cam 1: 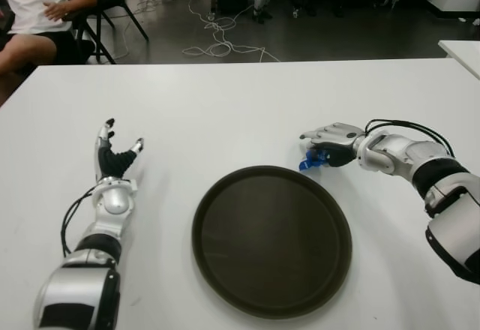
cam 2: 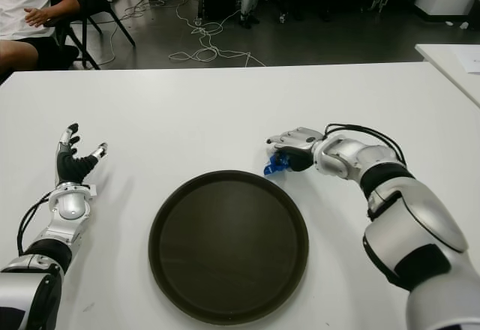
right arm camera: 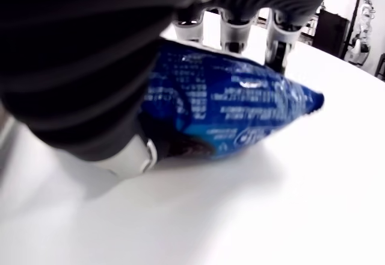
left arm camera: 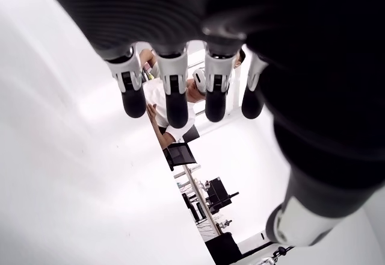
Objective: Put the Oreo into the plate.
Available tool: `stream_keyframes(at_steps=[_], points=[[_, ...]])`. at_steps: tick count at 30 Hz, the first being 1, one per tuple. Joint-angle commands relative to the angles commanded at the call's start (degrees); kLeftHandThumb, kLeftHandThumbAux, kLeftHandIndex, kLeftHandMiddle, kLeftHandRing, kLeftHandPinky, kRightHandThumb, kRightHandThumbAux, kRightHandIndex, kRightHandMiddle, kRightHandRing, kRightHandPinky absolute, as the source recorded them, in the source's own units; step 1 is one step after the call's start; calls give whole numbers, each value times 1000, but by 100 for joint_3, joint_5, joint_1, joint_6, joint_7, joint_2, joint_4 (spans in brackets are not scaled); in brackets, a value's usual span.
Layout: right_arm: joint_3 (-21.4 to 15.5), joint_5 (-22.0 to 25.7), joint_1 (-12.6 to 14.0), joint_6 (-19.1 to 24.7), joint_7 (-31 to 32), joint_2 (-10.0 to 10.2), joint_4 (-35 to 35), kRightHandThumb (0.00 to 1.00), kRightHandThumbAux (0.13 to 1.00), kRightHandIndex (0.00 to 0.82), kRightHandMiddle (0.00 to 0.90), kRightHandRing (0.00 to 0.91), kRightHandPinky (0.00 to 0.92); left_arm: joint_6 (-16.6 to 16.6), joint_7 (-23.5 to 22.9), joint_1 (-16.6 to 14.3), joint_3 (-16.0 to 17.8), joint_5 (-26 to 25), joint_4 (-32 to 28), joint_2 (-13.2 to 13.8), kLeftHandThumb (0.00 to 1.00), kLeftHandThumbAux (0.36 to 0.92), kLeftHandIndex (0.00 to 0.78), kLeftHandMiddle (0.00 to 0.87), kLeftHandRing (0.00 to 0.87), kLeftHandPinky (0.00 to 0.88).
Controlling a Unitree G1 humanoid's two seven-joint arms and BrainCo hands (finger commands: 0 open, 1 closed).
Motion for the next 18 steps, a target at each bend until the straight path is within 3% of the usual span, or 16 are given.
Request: stream_keyframes(at_steps=[7, 9, 10, 12, 14, 18], points=[[-306, 278, 82, 118, -130, 65, -20, 696, 731, 419, 419, 448, 509, 77, 17, -13, -15, 25, 19, 16, 0, 759, 65, 104, 81, 57], [-382, 286, 141, 187, -587, 71, -72, 694, 731, 420, 468, 497, 555, 79, 44, -9, -22, 38, 18, 14, 0, 756, 65, 104, 83, 58], [-418, 285, 171, 216, -845, 71, -100, 693, 731, 422, 548, 574, 622, 79, 55, -8, -24, 43, 18, 15, 0, 757, 66, 104, 84, 58], [-451, 272, 197, 240, -1104, 74, -119, 692, 731, 424, 618, 641, 682, 80, 63, -8, -27, 47, 17, 16, 0, 758, 66, 105, 84, 58], [-654, 429, 235, 191, -1369, 57, -199, 692, 730, 426, 666, 685, 716, 71, 59, -6, -26, 45, 17, 17, 0, 761, 66, 105, 84, 58], [-1302, 1128, 297, 6, -1186, 157, -439, 696, 725, 433, 749, 759, 764, 55, 18, -3, -11, 19, 21, 12, 0, 764, 63, 104, 81, 57]])
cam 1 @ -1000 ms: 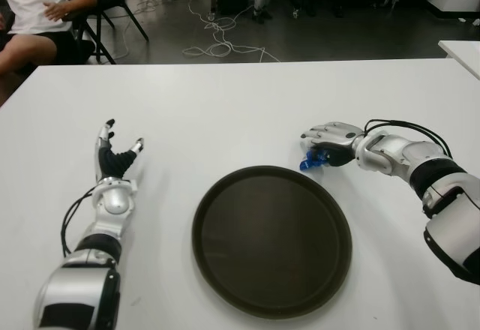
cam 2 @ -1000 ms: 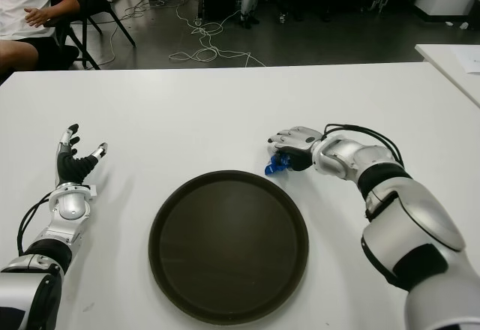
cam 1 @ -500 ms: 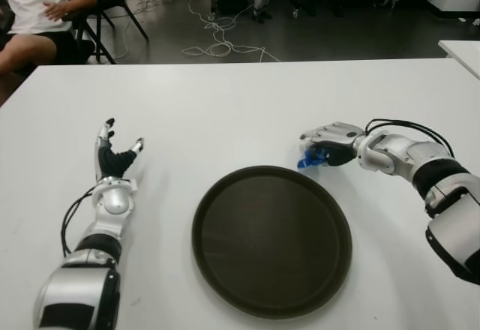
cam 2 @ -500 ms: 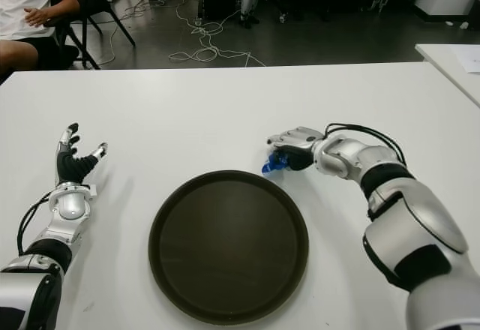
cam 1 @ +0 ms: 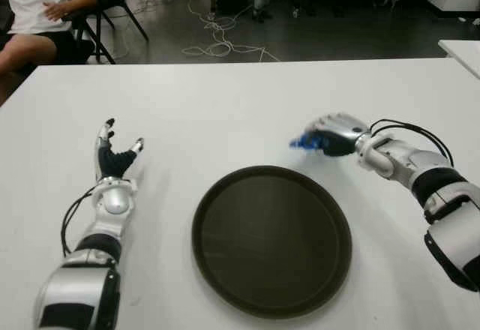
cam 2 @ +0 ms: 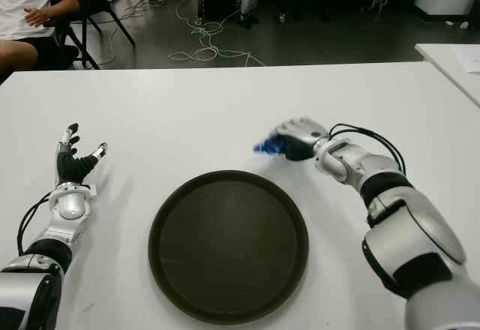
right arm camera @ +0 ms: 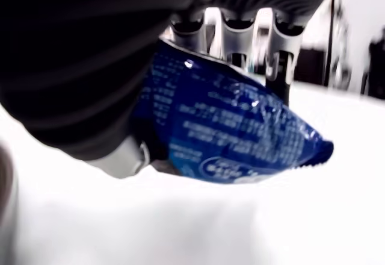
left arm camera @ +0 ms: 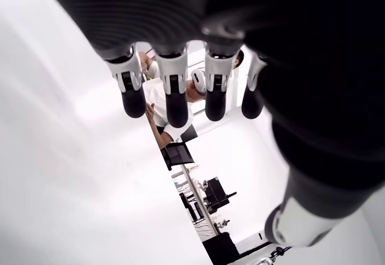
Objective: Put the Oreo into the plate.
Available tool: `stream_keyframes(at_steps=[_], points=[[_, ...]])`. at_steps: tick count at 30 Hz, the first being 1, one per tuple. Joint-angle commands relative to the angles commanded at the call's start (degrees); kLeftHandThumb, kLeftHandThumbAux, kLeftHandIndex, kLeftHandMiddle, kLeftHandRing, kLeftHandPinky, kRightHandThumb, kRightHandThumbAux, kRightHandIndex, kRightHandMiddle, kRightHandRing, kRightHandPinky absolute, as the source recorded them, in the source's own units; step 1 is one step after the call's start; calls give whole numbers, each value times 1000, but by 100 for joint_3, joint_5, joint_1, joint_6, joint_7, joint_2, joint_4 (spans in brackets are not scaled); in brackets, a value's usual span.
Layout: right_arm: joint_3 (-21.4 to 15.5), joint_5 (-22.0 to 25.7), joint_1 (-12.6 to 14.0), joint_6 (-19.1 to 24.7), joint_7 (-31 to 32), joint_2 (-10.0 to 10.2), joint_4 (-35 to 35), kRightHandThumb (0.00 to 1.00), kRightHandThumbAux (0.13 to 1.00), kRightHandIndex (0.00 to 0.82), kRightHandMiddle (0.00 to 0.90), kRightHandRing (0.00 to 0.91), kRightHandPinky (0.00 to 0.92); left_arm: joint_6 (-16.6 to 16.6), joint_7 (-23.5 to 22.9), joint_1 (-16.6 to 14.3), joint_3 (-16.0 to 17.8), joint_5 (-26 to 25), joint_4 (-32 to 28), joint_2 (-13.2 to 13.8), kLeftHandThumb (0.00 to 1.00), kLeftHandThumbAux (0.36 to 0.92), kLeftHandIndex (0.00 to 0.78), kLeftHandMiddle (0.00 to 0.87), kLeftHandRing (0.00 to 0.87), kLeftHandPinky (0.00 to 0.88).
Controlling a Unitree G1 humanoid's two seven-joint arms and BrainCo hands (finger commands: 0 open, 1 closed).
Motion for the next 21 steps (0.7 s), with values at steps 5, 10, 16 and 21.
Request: stream_keyframes(at_steps=[5, 10, 16, 21], points=[[-569, 716, 188, 116, 343, 235, -333, 700, 721, 438, 786, 795, 791, -1, -3, 1, 17, -20, 9, -12, 0, 758, 64, 108, 85, 55], [-1124, 1392, 383, 386, 524, 531, -613, 702, 719, 439, 806, 819, 815, 24, -4, -1, 20, -19, 19, -5, 0, 756, 67, 116, 92, 58], [-1674, 1974, 327, 407, 585, 832, -500, 703, 718, 441, 826, 840, 837, -9, -62, 4, 36, -43, 25, -5, 0, 753, 63, 105, 81, 60], [-2064, 2431, 359, 39, 721, 1044, -499, 704, 717, 441, 836, 848, 845, -11, -111, 5, 53, -68, 32, -4, 0, 746, 64, 111, 90, 67]])
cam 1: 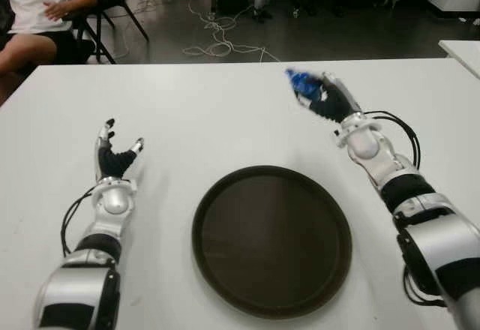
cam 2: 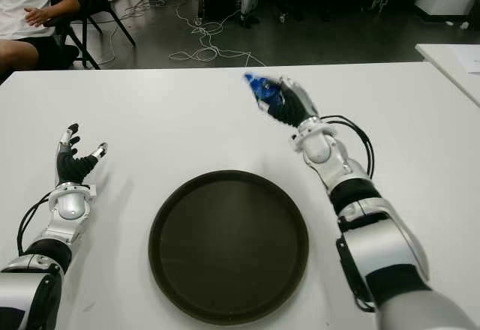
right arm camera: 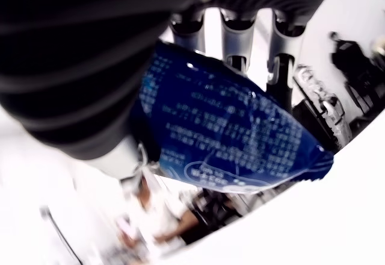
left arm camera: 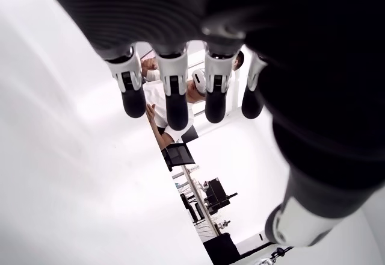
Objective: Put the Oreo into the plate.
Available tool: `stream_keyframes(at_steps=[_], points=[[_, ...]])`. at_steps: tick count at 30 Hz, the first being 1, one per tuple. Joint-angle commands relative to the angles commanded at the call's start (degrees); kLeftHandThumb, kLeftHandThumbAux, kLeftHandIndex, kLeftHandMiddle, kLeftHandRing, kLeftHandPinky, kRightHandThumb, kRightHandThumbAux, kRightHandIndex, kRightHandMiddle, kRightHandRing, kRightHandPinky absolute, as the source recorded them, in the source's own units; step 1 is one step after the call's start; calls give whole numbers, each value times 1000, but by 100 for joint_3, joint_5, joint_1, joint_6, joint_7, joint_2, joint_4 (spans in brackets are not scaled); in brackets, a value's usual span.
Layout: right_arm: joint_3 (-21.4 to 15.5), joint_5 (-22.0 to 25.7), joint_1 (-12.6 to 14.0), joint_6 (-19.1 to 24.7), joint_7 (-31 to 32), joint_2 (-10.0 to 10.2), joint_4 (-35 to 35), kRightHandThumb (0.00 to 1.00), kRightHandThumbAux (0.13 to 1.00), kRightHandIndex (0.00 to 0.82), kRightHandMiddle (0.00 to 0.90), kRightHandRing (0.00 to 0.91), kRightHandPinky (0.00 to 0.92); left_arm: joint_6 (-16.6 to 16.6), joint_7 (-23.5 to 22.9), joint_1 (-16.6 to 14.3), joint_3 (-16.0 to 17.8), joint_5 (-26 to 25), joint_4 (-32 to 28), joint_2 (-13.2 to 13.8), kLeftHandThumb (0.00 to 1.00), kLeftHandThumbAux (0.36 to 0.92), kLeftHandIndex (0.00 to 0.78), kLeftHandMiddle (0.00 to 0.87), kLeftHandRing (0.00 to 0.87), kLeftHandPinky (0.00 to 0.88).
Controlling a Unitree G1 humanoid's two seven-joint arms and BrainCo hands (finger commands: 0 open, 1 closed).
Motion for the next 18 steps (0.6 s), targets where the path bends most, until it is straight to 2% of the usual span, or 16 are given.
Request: stream_keyframes(at_steps=[6, 10, 15, 18], points=[[-299, 334, -30, -279, 186, 148, 4, 703, 718, 441, 848, 856, 854, -28, -35, 0, 22, -24, 1, 1, 0, 737, 68, 114, 92, 66], [-505, 620, -8, -321, 397, 298, -267, 706, 717, 441, 848, 857, 855, -33, -21, 1, 10, -1, 3, 7, 0, 740, 71, 119, 94, 63], [-693, 900, 25, -148, 648, 446, -507, 705, 717, 441, 849, 858, 850, 7, 13, -6, -15, 33, 6, 9, 0, 740, 63, 109, 84, 51], [-868, 1191, 45, 142, 892, 578, -634, 704, 719, 441, 843, 851, 839, 27, 57, -10, -20, 46, -2, 2, 0, 741, 58, 99, 77, 48]])
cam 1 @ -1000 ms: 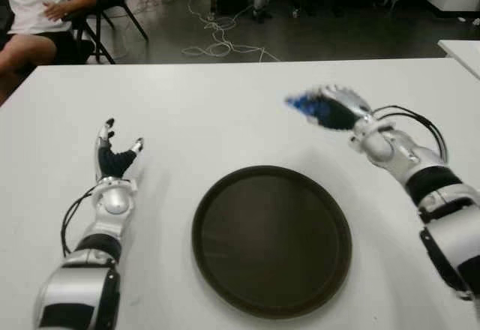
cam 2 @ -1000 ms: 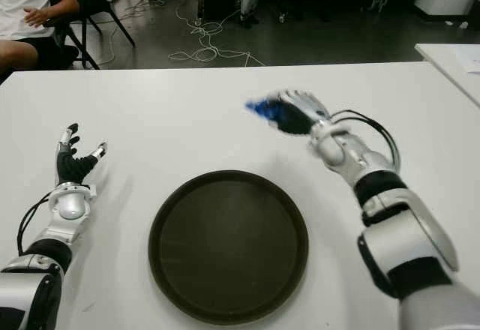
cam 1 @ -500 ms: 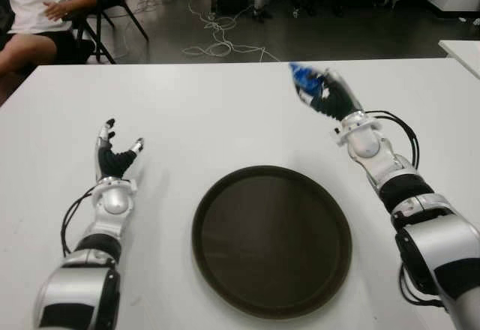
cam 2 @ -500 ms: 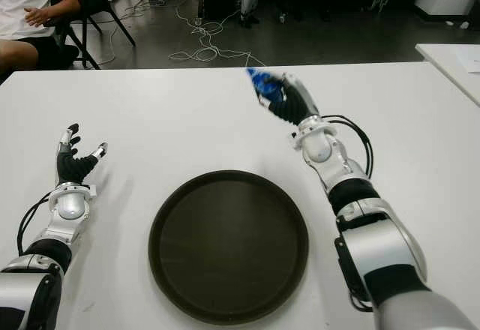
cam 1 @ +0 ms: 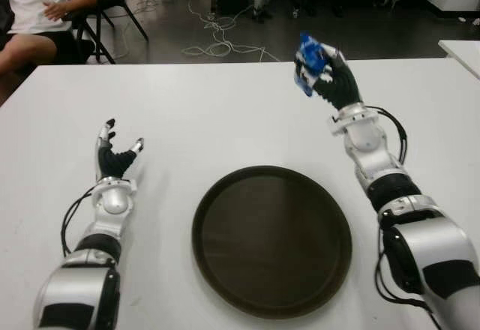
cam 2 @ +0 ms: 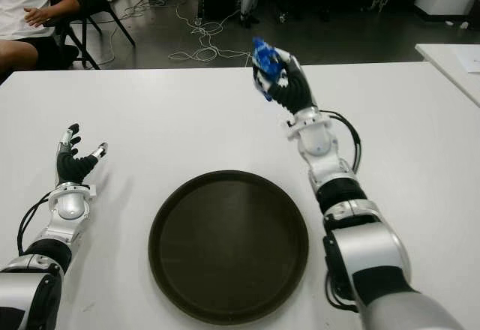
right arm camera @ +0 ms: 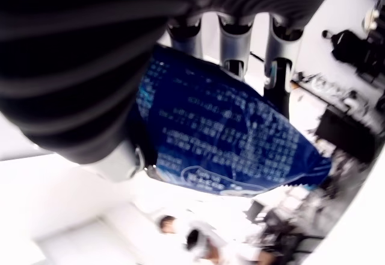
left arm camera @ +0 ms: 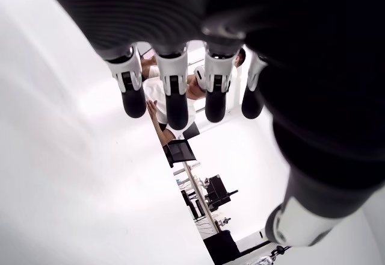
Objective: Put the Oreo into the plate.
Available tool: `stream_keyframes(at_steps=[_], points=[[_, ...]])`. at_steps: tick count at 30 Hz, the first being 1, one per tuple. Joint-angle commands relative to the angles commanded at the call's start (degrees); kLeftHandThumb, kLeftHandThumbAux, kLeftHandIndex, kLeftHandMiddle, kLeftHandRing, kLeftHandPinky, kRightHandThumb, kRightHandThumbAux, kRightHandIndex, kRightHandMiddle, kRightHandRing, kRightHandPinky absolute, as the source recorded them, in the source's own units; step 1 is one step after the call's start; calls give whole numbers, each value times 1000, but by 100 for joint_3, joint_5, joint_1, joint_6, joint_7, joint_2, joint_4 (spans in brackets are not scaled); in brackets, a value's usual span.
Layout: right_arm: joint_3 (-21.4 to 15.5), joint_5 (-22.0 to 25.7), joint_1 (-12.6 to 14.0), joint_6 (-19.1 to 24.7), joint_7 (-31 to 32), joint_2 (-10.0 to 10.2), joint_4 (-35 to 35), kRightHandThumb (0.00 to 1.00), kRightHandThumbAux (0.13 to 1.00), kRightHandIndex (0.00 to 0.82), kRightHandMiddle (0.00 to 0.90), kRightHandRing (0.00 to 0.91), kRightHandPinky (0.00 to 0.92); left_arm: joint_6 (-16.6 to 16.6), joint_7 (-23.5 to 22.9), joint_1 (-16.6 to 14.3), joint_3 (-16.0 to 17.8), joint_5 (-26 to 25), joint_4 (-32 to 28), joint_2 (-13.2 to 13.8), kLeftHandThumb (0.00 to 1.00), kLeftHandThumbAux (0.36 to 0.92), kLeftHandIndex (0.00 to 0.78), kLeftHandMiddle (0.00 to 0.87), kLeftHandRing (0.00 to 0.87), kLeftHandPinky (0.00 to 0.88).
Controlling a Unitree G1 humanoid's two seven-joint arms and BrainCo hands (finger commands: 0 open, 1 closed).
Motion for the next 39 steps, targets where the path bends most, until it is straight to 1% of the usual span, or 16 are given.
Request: stream_keyframes(at_steps=[4, 8, 9, 11, 12, 15, 19, 20, 22, 24, 26, 29, 34, 36, 38, 39], points=[[-169, 307, 63, 322, 279, 164, -174, 702, 719, 440, 838, 846, 836, 26, 5, -6, 17, -15, 14, 0, 0, 739, 59, 104, 82, 53], [-342, 686, 151, 780, 664, 340, -424, 702, 719, 440, 825, 835, 827, 48, -6, -13, 24, -24, 21, 6, 0, 737, 61, 106, 83, 53], [-412, 912, 221, 1063, 858, 435, -606, 703, 719, 440, 820, 831, 823, 42, -2, -12, 21, -20, 20, 7, 0, 737, 62, 106, 84, 52], [-488, 1177, 324, 1444, 1086, 539, -881, 704, 719, 440, 808, 821, 816, 33, 5, -10, 18, -15, 19, 8, 0, 733, 61, 106, 83, 54], [-489, 1293, 451, 1664, 1166, 607, -1138, 704, 719, 440, 803, 817, 814, 23, 7, -10, 16, -12, 17, 8, 0, 732, 61, 106, 83, 55], [-377, 1573, 982, 2415, 1325, 809, -2192, 705, 719, 439, 796, 808, 807, -10, 12, -7, 9, -4, 10, 9, 0, 737, 62, 107, 85, 60], [-166, 1774, 1593, 3280, 1453, 910, -3429, 705, 720, 439, 800, 808, 807, -44, 1, -6, 16, -14, 4, 8, 0, 755, 63, 114, 92, 72], [-139, 1806, 1695, 3428, 1479, 919, -3638, 706, 719, 440, 801, 808, 807, -51, -2, -5, 18, -17, 3, 8, 0, 761, 64, 116, 95, 75], [-110, 1881, 1849, 3660, 1559, 901, -3956, 706, 718, 440, 802, 809, 808, -65, -11, -4, 23, -23, 3, 9, 0, 770, 66, 119, 97, 77], [-113, 1951, 1940, 3877, 1642, 859, -4204, 707, 718, 440, 802, 810, 811, -73, -20, -5, 27, -28, 5, 11, 0, 774, 68, 122, 100, 77], [-125, 2045, 1983, 4181, 1755, 752, -4518, 708, 717, 441, 803, 812, 814, -73, -43, -6, 29, -33, 11, 14, 0, 773, 71, 124, 100, 75], [-79, 2026, 2053, 4449, 1898, 621, -4821, 709, 716, 441, 805, 817, 819, -55, -48, -14, 25, -29, 20, 15, 0, 764, 72, 123, 100, 71], [47, 1859, 2120, 4662, 2064, 396, -5044, 710, 715, 442, 808, 819, 820, -55, -30, -19, 18, -19, 16, 10, 0, 753, 67, 114, 97, 71], [95, 1748, 2207, 4682, 2127, 217, -5132, 711, 715, 442, 809, 819, 818, -56, -29, -19, 24, -26, 14, 5, 0, 754, 64, 110, 93, 68], [107, 1608, 2357, 4643, 2171, 9, -5227, 712, 714, 442, 811, 819, 817, -57, -25, -19, 33, -37, 13, -4, 0, 753, 63, 108, 91, 65], [108, 1563, 2406, 4633, 2182, -44, -5260, 713, 714, 441, 814, 820, 815, -57, -22, -19, 36, -40, 13, -8, 0, 753, 64, 110, 92, 63]])
